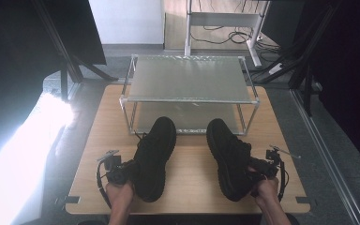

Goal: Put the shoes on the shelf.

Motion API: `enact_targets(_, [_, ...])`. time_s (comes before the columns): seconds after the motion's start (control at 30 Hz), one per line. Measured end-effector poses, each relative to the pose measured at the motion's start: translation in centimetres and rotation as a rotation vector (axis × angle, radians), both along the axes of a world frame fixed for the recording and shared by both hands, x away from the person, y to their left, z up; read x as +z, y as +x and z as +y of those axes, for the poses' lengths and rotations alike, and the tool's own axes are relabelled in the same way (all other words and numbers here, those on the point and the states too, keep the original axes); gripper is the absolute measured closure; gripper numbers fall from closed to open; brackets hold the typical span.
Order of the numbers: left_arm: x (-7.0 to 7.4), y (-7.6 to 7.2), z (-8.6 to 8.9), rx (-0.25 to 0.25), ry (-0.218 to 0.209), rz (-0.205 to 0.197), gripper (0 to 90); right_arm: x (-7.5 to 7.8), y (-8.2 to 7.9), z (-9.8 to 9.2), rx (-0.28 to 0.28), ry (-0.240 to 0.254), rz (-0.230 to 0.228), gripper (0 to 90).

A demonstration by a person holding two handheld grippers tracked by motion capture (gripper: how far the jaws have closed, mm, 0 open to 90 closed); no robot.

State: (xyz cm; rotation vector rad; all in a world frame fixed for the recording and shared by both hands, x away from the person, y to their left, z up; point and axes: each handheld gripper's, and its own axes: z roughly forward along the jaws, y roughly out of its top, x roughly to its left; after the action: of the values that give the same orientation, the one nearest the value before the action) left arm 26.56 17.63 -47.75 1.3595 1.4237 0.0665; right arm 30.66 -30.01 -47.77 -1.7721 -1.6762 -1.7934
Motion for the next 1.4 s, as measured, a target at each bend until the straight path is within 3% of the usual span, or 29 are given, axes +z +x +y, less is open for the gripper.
enact_targets(0.17, [0.6,0.0,-0.7,0.0,-0.039,-0.014,82.1,0.5,-0.1,0.6,0.0,0.06,-0.004,72.1])
enact_targets(0.43, [1.2,-0.4,-1.4,0.009,-0.122,-0.031,82.0,2.1,-0.3,1.6,0.008,0.103,-0.035,72.0])
enact_targets(0.73, [2.7,-0.5,-1.8,-0.004,-0.152,-0.058,81.9,3.9,-0.5,2.5,0.008,0.14,-0.063,72.0])
enact_targets(1.0, [4.6,0.3,-1.9,0.01,-0.17,-0.078,81.8,6.1,-0.2,2.8,0.009,0.14,-0.084,71.9])
enact_targets(1.2, [6.2,1.4,-2.3,0.015,-0.221,-0.094,81.6,7.7,0.4,3.1,0.005,0.173,-0.099,71.8])
enact_targets(1.4, [7.7,2.7,-2.5,0.018,-0.223,-0.105,81.6,9.4,1.4,3.8,0.005,0.175,-0.117,71.8])
